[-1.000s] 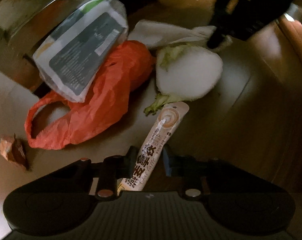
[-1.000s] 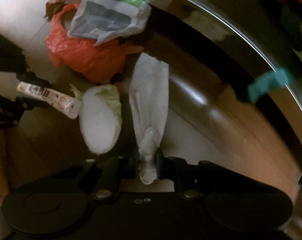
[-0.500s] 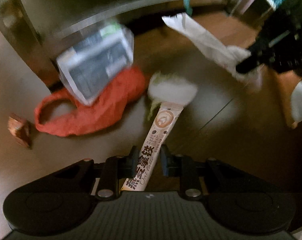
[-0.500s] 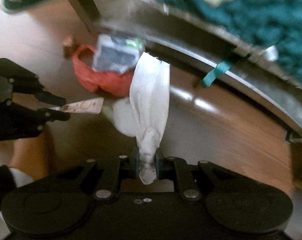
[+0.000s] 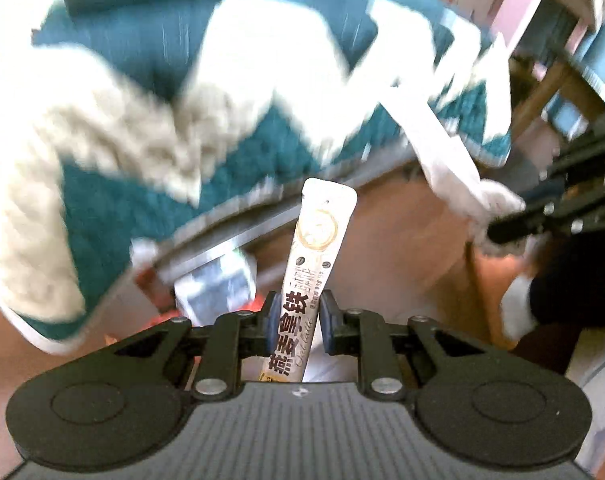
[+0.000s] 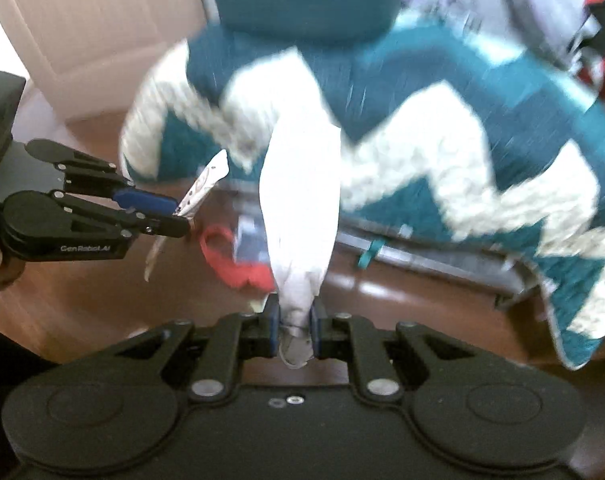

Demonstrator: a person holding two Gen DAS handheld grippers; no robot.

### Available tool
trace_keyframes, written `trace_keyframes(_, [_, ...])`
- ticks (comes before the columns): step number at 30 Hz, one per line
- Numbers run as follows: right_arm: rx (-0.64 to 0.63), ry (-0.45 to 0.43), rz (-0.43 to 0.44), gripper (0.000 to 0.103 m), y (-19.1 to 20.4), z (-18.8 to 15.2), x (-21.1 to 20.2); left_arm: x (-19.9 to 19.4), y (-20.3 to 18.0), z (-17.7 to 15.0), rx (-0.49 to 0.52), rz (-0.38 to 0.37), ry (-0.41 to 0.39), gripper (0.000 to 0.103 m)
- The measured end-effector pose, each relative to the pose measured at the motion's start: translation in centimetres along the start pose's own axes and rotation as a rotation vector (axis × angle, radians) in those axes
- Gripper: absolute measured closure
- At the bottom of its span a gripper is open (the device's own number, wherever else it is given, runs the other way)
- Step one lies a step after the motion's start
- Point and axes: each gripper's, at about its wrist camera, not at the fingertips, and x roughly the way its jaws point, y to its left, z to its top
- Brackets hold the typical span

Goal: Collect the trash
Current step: 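Lift and carry the sachet and tissue up over the teal bin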

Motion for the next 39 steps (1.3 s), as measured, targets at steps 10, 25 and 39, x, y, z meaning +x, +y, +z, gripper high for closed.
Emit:
trace_keyframes(10, [-0.014,-0.244,-0.013,0.09,0.4,4.0,-13.2,-14.4,-5.1,6.4,-0.075,0.039,-0.3,0.083])
trace_keyframes(25, [-0.07,-0.57,-0.112,0.09,-0.9,15.3,-25.3,-30.2,-9.4,16.8,-0.092,0.171,-0.603,0.083])
trace_keyframes(39, [-0.036,-0.568,-0.145,0.09,-2.4,25.8,-20.8,-33.4,-6.3,28.0,-0.129,0.303,-0.714,0.083])
